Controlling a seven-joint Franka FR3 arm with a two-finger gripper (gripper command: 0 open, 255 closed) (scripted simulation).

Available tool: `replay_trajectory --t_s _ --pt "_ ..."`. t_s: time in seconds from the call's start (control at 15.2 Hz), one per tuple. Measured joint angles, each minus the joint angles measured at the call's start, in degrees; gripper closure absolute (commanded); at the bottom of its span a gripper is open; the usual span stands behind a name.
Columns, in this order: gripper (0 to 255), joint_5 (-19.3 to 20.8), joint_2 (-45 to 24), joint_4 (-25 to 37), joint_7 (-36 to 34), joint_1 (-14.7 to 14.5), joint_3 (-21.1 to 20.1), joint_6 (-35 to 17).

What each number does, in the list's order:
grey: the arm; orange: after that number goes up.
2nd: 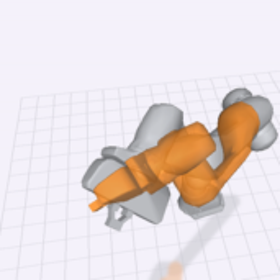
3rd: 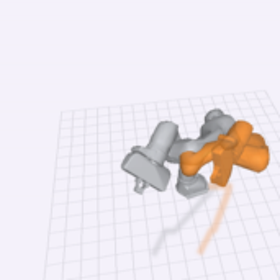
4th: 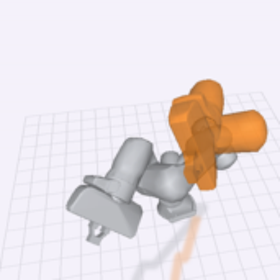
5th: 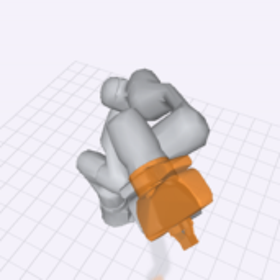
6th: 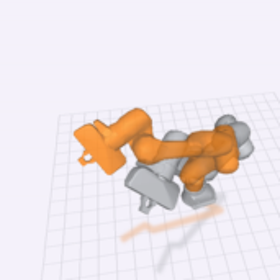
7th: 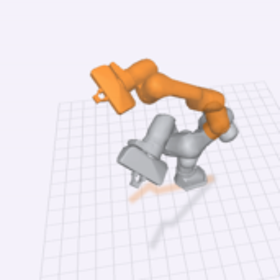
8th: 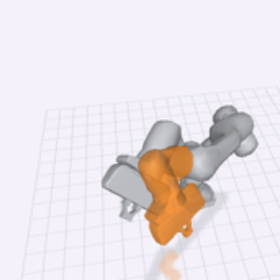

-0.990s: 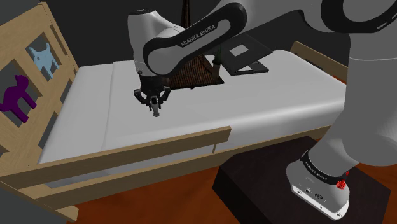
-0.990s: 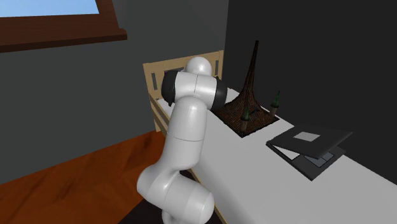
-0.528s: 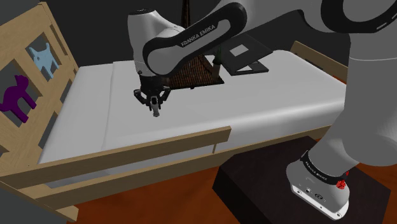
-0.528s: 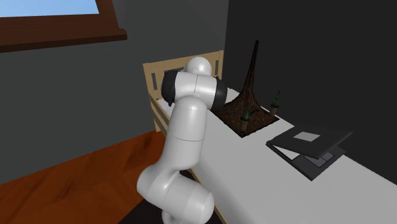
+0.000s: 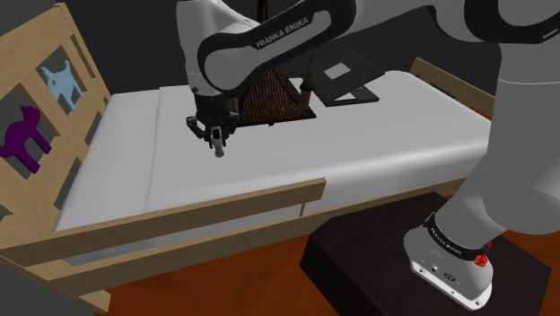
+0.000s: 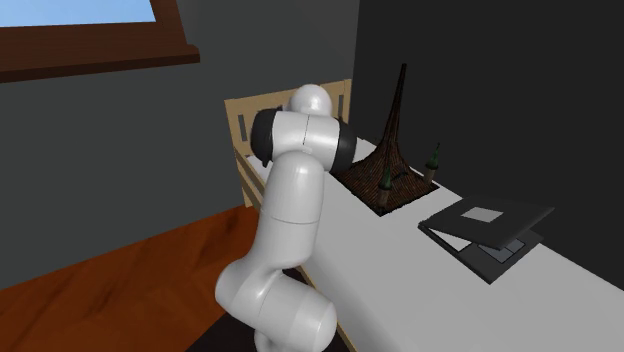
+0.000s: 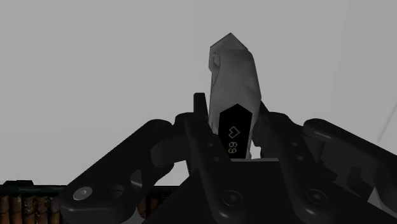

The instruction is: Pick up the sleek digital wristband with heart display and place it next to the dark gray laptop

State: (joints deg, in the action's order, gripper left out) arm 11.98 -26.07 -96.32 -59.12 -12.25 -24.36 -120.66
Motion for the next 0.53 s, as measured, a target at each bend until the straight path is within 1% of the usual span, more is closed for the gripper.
replay_trajectory --t_s 0.53 --pt "255 -1.36 2.56 2.90 0.82 0.33 -0.69 5.23"
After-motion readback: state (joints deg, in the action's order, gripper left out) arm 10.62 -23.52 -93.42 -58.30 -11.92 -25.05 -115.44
